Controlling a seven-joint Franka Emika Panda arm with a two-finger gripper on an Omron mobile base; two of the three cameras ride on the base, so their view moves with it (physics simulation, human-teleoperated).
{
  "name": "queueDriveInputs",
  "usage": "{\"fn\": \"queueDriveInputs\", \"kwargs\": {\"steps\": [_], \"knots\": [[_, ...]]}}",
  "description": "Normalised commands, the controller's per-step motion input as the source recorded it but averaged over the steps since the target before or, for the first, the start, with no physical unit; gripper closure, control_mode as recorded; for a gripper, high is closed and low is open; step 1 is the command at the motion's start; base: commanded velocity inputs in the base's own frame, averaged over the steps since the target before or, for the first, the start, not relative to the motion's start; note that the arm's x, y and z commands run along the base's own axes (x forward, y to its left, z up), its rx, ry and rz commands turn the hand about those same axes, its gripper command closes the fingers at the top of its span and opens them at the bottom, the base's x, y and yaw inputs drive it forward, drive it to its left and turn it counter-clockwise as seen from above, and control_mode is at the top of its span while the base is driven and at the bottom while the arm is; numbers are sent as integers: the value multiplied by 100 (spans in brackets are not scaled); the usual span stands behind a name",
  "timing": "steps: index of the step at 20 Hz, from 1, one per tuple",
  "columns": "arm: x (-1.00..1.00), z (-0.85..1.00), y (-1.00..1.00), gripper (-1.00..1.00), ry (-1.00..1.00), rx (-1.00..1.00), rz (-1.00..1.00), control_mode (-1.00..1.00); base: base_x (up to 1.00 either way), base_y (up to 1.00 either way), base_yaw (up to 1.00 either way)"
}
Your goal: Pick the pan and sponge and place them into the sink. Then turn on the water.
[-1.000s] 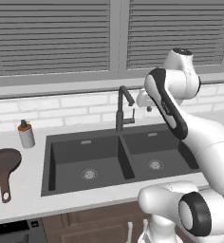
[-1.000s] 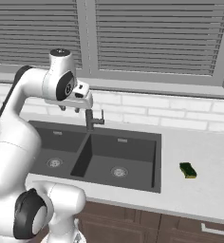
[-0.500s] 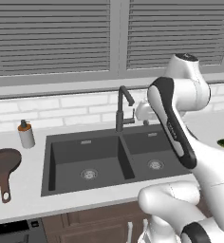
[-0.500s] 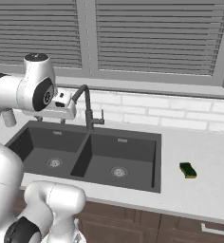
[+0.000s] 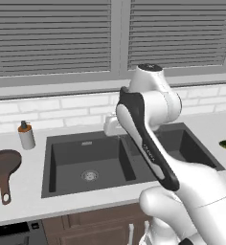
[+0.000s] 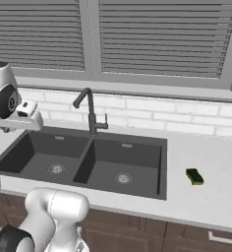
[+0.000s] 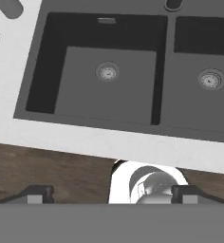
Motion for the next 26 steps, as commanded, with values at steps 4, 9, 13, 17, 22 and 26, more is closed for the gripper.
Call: {"fn": "queueDriveInputs", "kwargs": {"steps": [4,9,13,17,22,26], "knots": [[0,-2,98,-100,16,0,0,-100,0,0,0],[0,-19,88,-100,12,0,1,-100,0,0,0],[0,-27,81,-100,8,0,1,-100,0,0,0],[-4,-31,85,-100,9,-1,1,-100,0,0,0],[0,-36,42,-100,8,0,5,-100,0,0,0],[0,-40,51,-100,2,0,6,-100,0,0,0]]}}
